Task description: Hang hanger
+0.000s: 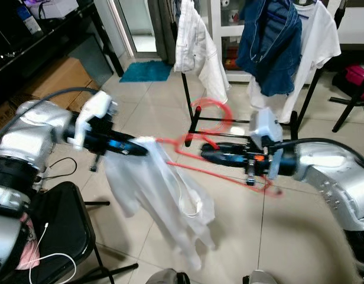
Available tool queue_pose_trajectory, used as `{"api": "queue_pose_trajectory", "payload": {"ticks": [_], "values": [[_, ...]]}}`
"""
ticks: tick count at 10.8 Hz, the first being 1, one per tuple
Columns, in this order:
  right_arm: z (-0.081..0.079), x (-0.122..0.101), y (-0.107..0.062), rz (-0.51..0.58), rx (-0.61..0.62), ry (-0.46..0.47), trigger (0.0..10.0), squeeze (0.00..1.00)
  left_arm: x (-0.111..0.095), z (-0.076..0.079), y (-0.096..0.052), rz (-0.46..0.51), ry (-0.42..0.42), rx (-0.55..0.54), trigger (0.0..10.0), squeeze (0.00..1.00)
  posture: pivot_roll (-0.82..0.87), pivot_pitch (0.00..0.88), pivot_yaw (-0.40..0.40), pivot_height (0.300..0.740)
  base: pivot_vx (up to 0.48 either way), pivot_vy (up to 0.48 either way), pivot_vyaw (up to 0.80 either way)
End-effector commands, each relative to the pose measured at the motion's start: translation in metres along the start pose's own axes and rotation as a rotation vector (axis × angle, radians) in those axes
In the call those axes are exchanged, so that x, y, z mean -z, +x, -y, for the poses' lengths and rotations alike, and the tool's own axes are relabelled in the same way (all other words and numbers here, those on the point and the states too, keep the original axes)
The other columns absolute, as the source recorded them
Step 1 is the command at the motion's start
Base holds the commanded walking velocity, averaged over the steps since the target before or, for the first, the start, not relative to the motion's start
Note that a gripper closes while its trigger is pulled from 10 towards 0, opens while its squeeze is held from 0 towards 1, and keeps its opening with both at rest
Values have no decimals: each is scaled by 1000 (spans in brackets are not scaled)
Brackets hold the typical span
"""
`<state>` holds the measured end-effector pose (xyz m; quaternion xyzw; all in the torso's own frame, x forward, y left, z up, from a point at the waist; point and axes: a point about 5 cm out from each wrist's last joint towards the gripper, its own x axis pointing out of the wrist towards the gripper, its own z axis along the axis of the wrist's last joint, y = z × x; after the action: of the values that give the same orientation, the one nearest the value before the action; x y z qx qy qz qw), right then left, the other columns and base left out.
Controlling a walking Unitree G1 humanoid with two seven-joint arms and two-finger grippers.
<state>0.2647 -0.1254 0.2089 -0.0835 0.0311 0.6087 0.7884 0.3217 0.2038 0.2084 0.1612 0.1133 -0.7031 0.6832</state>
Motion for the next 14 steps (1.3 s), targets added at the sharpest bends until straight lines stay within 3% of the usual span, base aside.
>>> {"api": "queue_pose_trajectory", "payload": {"ticks": [1, 2, 4, 7, 9, 11, 12, 13, 14], "values": [[-7, -2, 5, 30, -34, -20, 10000, 1000, -9, 0, -5, 38, 25, -17, 0, 0, -113, 49, 223, 740, 0, 0, 0], [-5, -1, 3, 48, 2, -39, 10000, 1000, -8, 1, -6, 46, 20, -27, 0, 0, -113, 53, 223, 740, 0, 0, 0], [0, 6, -7, 83, 82, 84, 10000, 1000, -6, 5, -6, 76, -3, -55, 0, 0, -116, 57, 229, 740, 0, 0, 0], [6, 18, -16, 104, 221, 78, 10000, 1000, -5, 6, -10, 103, -10, -111, 0, 0, -116, 59, 234, 740, 0, 0, 0], [9, 25, -24, 209, 347, 157, 10000, 1000, -3, 10, -10, 121, -16, -138, 0, 0, -114, 60, 231, 740, 0, 0, 0], [14, 26, -29, 267, 456, 160, 10000, 1000, -1, 13, -10, 124, -23, -144, 0, 0, -110, 60, 232, 740, 0, 0, 0], [29, 24, -43, 339, 628, 173, 10000, 1000, 3, 12, -13, 115, -30, -184, 0, 0, -108, 59, 231, 740, 0, 0, 0], [35, 27, -51, 358, 687, 243, 10000, 1000, 5, 11, -15, 112, -34, -209, 0, 0, -105, 58, 229, 740, 0, 0, 0], [37, 30, -61, 376, 733, 261, 10000, 27, 9, 7, -20, 105, -41, -269, 0, 0, -104, 57, 230, 740, 0, 0, 0]]}}
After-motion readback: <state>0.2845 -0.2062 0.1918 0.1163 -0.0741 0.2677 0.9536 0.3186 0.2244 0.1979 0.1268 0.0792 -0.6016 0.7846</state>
